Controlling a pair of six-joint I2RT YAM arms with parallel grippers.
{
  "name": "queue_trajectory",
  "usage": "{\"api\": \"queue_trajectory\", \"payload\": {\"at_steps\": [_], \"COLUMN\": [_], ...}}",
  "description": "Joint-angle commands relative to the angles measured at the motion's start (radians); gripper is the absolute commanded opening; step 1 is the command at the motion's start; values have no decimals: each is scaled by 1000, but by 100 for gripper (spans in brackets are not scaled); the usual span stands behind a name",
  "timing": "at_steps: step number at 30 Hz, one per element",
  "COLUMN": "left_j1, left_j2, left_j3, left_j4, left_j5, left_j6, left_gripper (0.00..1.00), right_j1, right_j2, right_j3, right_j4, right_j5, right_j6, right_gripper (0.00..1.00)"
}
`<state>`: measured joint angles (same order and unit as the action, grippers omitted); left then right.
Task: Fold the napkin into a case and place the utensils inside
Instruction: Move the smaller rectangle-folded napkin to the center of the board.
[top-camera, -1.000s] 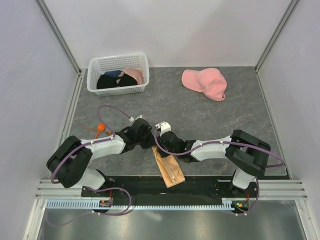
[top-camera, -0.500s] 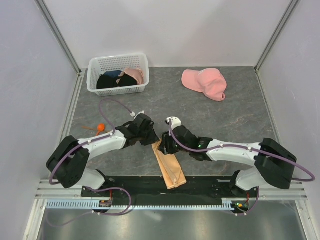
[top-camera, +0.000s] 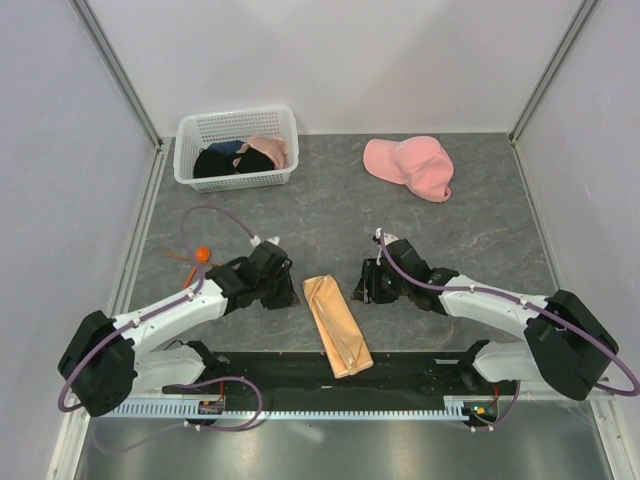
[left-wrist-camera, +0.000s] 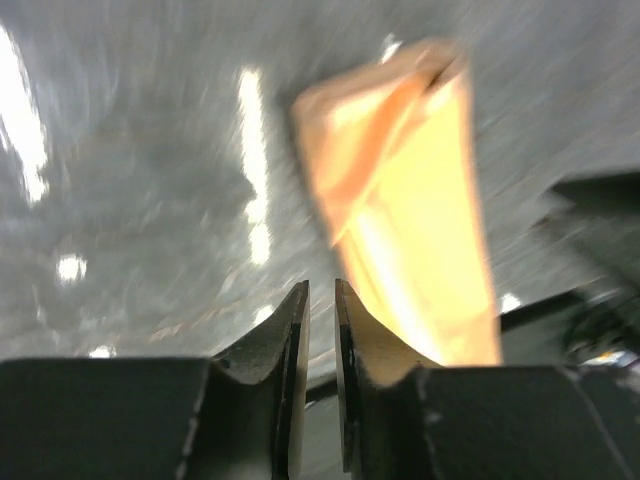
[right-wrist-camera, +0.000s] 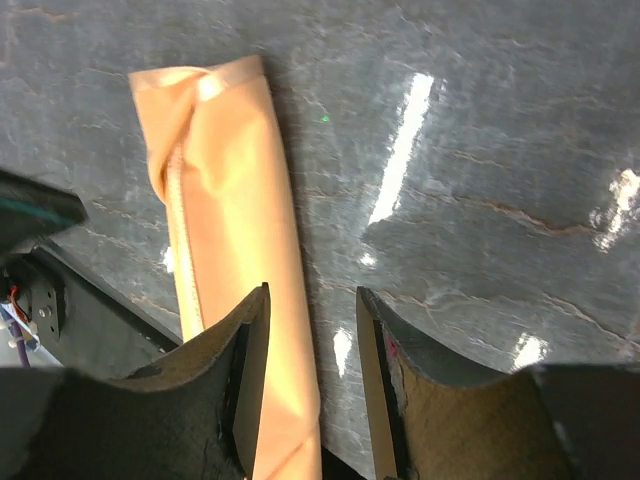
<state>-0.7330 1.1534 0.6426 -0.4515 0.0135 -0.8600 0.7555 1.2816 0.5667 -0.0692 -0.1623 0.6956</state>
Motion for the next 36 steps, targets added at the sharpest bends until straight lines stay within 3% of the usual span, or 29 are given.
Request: {"api": "queue_trajectory", "payload": {"at_steps": [1,8,17,22,25,29,32,36], "left_j1": [-83,-157,-117,-34,-3,-6,-12,-71], "left_j2": [8,172,376,456,512,392,323,182], "left_j3": [-80,-80,51,150,250,166,63,-36], "left_j4": [0,152,238,296,240,203,174,206], "left_j5": [77,92,62,80,57,69,161,236], "left_j6": [-68,-139,-126,-80,-30,-24,-1,3], "left_gripper": [22,19,18,18,16,18,22,34], "right_j1": [-30,-38,-128,-182,-183,-182,-180,-171], "right_j2": [21,64,87,102,120,69,35,1], "right_j3": [-8,-13,56,166,223,179,115,18], "right_j4": [5,62,71,-94,-179,-239,-235,-155], "right_j5": [-85,-132,-152,-108,-72,-62,-130,-170], "right_j6": [-22,-11,-7,-108,-165,-153,-142,-128], "right_gripper": [47,45,44,45,45,45,46,54]}}
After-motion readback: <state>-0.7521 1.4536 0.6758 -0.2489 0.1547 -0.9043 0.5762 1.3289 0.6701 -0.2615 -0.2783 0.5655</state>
